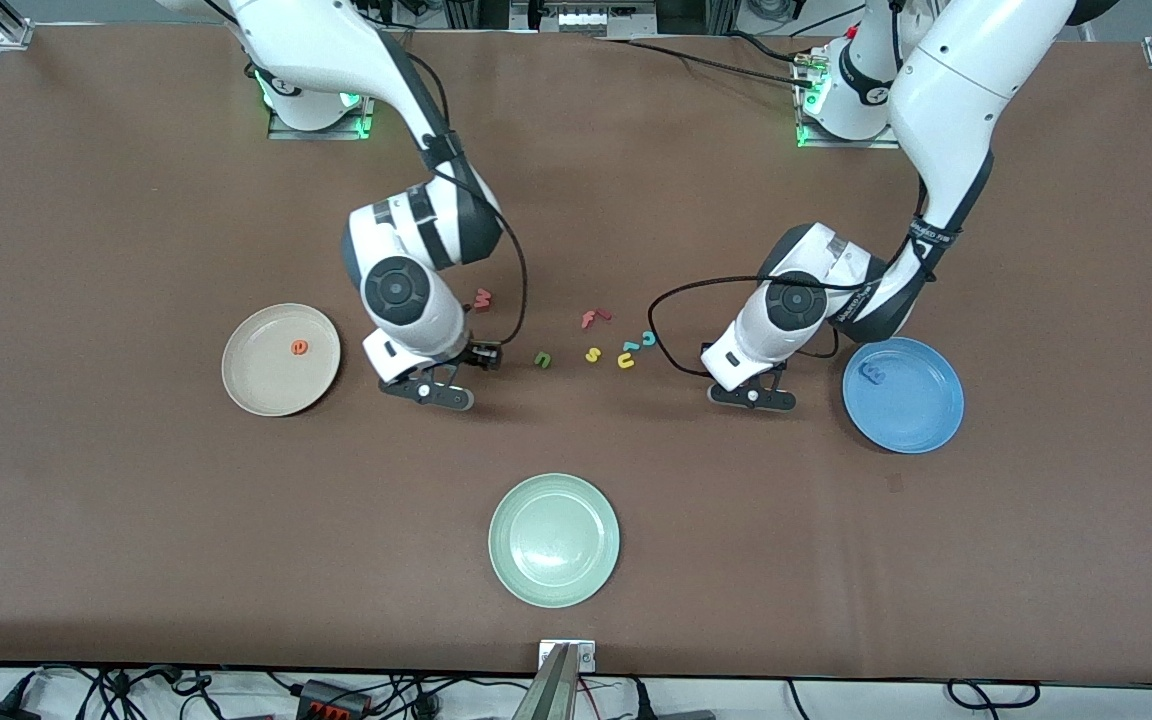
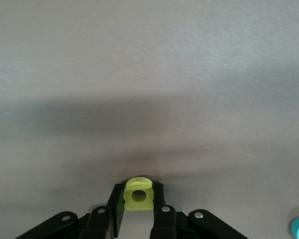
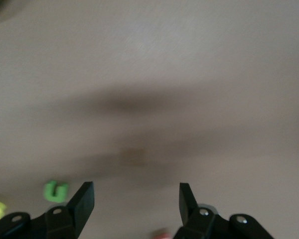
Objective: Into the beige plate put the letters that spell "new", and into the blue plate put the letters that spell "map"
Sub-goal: 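Drop the yellow letter in the blue plate while the right gripper reaches the green letter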
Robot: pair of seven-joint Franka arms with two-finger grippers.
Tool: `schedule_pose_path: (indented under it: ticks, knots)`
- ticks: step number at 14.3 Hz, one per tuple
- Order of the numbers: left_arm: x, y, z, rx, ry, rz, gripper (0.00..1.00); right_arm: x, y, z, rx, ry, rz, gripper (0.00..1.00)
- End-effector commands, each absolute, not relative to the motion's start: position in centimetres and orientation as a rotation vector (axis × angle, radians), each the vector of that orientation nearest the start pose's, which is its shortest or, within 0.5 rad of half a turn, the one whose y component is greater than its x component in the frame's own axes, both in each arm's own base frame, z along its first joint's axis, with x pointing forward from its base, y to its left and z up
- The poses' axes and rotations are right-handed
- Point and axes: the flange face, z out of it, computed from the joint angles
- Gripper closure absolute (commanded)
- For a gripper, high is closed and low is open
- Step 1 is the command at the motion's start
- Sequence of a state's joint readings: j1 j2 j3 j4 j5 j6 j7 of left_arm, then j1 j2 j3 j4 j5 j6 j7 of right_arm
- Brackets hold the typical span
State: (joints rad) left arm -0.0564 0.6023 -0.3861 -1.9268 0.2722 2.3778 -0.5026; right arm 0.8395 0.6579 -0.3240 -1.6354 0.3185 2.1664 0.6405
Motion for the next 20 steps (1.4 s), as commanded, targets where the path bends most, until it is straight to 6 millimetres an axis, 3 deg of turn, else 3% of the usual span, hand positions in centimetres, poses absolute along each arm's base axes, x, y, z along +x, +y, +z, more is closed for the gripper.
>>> schedule_pose_path:
  ticks: [1, 3, 5, 9, 13, 15, 16, 17, 18, 19, 20]
  knots:
    - [57.0, -22.6, 23.9, -3.032, 0.160, 0.188, 0.99, 57.1, 40.5, 23.5, -3.057, 0.548, 0.131, 0.26]
    - [57.7, -19.9, 26.2, -2.975, 0.109, 0.239, 0.99, 56.4, 43.5, 23.1, -3.046, 0.594, 0.101, 0.26]
    - [58.7, -15.5, 27.3, -2.965, 0.120, 0.273, 0.99, 56.1, 45.5, 22.4, -3.033, 0.628, 0.061, 0.28]
    - [60.7, -3.7, 26.8, -3.009, 0.279, 0.308, 0.98, 55.0, 47.0, 19.7, -3.018, 0.709, 0.021, 0.34]
    - [59.8, -0.1, 21.9, -3.054, 0.316, 0.225, 0.95, 54.9, 47.0, 18.8, -3.011, 0.759, 0.024, 0.37]
    - [59.4, 1.1, 20.8, -3.050, 0.311, 0.234, 0.90, 54.9, 47.0, 18.4, -3.004, 0.789, 0.026, 0.38]
    - [59.3, 1.7, 20.7, -3.051, 0.296, 0.239, 0.81, 54.9, 47.0, 18.3, -3.004, 0.795, 0.027, 0.38]
    - [59.2, 1.7, 20.7, -3.051, 0.294, 0.242, 0.63, 54.8, 47.0, 18.3, -2.999, 0.801, 0.035, 0.39]
    - [59.2, 1.7, 20.9, -3.048, 0.302, 0.241, 0.10, 54.8, 47.0, 18.3, -2.984, 0.818, 0.050, 0.39]
    - [59.0, 0.8, 21.9, -3.036, 0.317, 0.251, 0.00, 54.7, 47.0, 18.3, -2.983, 0.824, 0.062, 0.39]
    - [58.7, -1.5, 23.6, -3.020, 0.353, 0.277, 0.00, 54.6, 47.0, 18.1, -2.986, 0.823, 0.070, 0.39]
